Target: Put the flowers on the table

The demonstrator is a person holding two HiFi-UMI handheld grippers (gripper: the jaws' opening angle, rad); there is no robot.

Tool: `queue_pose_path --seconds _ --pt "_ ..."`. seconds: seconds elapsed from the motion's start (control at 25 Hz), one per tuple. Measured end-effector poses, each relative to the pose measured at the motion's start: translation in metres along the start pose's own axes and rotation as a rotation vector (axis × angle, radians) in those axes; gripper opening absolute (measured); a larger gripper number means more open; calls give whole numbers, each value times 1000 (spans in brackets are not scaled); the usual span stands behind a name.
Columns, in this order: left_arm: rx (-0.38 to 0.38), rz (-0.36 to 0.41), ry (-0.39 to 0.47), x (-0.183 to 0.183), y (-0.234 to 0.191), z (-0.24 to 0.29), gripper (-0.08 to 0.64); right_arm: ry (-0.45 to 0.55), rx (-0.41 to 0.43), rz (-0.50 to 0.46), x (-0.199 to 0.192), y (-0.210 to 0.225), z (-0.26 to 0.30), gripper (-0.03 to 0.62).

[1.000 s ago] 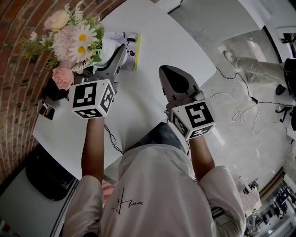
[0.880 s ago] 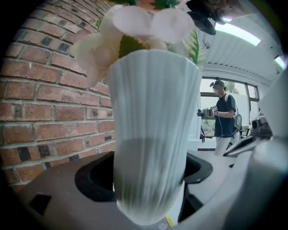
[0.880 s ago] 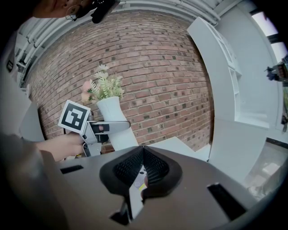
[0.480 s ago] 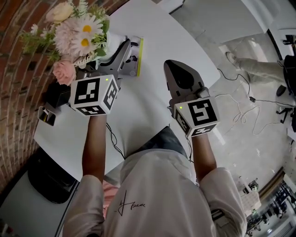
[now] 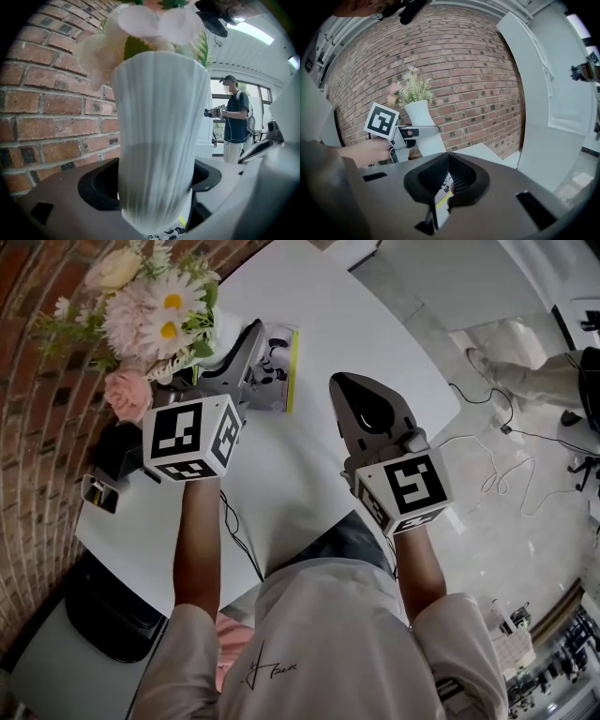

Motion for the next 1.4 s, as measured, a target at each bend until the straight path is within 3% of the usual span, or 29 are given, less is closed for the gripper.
queue_pose_path --seconds 0.6,0.8,1.4 --pt "-41 3 -5 -4 -11 54 423 -33 3 30 -1 14 29 25" --pt "-25 32 -13 -6 -13 68 423 -40 9 36 -4 18 38 25" --pt "-31 14 -1 0 -23 98 422 -39 0 44 -2 27 54 25"
Point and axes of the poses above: the fingertips, and each gripper's own axes: z forward along the fingers, y to its right, x out of its top, the point moved 10 cm from there along -z, backward along the fingers, and after that the axes turned 15 degrees about -y, right-handed, at the moved point
